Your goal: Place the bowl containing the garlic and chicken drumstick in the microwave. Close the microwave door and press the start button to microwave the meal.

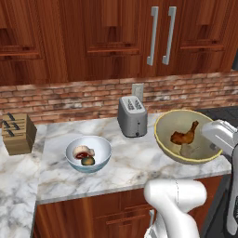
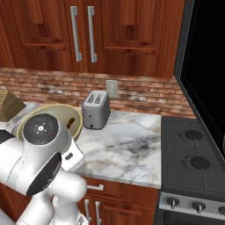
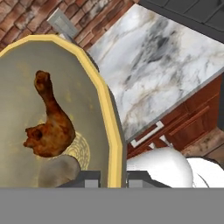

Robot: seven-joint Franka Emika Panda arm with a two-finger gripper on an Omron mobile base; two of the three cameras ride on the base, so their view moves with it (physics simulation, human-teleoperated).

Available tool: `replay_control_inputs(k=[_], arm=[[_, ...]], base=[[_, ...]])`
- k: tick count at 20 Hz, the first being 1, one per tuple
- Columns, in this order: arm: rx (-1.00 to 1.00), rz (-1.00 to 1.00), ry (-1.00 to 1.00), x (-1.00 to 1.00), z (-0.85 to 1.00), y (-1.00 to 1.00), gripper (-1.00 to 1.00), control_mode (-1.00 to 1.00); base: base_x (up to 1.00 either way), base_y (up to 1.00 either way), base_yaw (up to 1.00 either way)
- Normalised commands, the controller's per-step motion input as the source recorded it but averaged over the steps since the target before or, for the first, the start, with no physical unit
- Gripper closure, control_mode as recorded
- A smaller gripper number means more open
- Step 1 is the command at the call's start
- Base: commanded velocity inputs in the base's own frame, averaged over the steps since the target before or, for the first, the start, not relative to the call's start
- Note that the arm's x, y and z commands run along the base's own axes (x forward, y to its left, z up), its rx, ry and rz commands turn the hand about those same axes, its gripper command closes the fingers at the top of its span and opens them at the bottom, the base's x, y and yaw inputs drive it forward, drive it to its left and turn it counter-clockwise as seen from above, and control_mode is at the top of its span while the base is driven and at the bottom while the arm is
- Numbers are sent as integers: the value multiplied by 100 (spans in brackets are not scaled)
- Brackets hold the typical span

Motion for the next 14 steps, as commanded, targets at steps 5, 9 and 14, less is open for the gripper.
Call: replay_control_inputs(k=[5,9,14], arm=[[0,-9,2,38,13,0,100,-100],[0,-1,2,33,0,0,100,-100],[0,0,1,20,0,0,100,-100]], base=[[0,0,0],[0,0,0],[0,0,0]])
